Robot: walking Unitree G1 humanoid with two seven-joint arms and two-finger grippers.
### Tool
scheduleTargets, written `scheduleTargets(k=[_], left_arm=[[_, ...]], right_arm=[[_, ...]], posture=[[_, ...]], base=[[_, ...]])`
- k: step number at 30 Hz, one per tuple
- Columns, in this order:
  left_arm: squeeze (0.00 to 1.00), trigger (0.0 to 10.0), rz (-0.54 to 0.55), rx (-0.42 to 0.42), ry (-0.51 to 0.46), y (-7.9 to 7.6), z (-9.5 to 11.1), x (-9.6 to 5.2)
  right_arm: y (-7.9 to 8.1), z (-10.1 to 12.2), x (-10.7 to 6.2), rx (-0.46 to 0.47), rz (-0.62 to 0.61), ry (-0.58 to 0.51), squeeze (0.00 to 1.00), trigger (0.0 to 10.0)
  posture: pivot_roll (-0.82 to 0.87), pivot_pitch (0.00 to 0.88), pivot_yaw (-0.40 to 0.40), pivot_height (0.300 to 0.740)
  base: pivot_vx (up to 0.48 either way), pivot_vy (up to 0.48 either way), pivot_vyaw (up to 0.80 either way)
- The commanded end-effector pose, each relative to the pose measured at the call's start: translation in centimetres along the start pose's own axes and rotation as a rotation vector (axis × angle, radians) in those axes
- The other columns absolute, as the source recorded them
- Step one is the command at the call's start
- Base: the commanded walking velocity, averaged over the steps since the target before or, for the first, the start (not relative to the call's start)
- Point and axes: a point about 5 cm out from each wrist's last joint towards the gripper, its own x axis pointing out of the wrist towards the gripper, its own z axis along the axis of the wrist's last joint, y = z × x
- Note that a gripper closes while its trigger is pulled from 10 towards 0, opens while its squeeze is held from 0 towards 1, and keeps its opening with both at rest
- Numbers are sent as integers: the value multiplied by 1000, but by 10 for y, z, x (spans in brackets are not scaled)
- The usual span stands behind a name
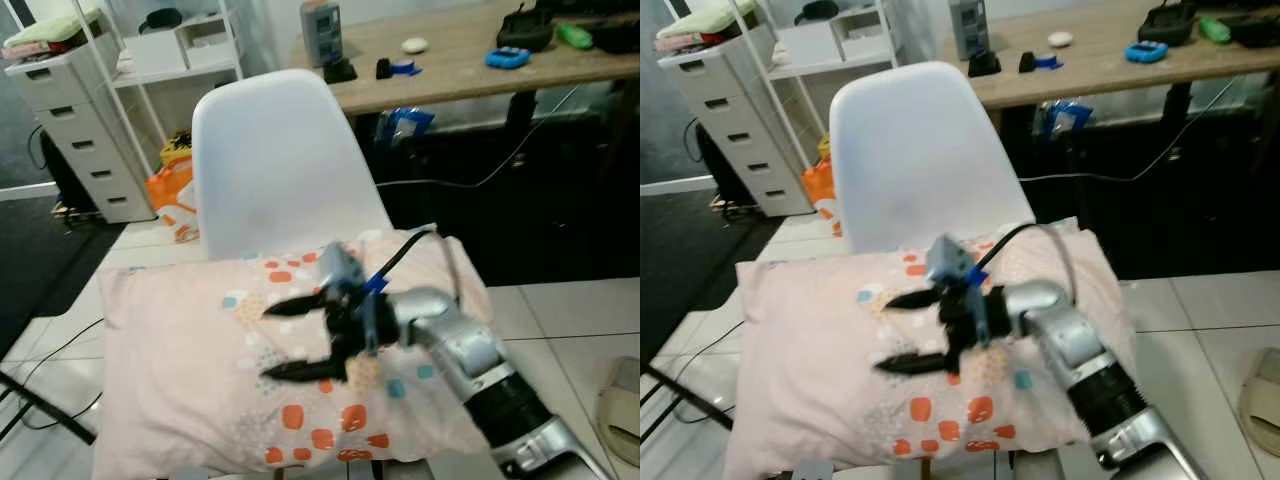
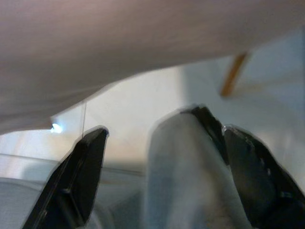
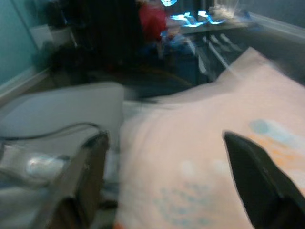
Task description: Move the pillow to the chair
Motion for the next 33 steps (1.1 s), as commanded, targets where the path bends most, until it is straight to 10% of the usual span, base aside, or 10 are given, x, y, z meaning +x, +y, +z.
scheduleTargets(k=[1,4,6,11,25,33], left_arm=[[0,10000,-71,5,209,-18,-46,-23],[0,10000,-73,3,207,-19,-44,-22],[0,10000,-75,-1,205,-20,-42,-20],[0,10000,-77,-7,201,-23,-38,-18],[0,10000,-78,-12,196,-24,-35,-16],[0,10000,-75,-10,200,-22,-37,-17]], right_arm=[[0,-8,-10,11,-6,11,0,10000],[20,-18,-3,56,42,55,0,10000],[78,-32,9,165,155,157,0,10000],[94,-55,-13,295,108,302,0,10000],[79,-59,-27,378,-87,289,0,10000],[63,-95,-59,706,-361,278,0,10000]], posture=[[-177,110,81,520],[-181,98,73,520],[-185,76,55,520],[-190,63,43,520],[-196,65,35,520],[-194,79,28,520]], base=[[0,0,0],[0,0,0],[0,0,0],[0,0,0],[0,0,0],[0,0,0]])
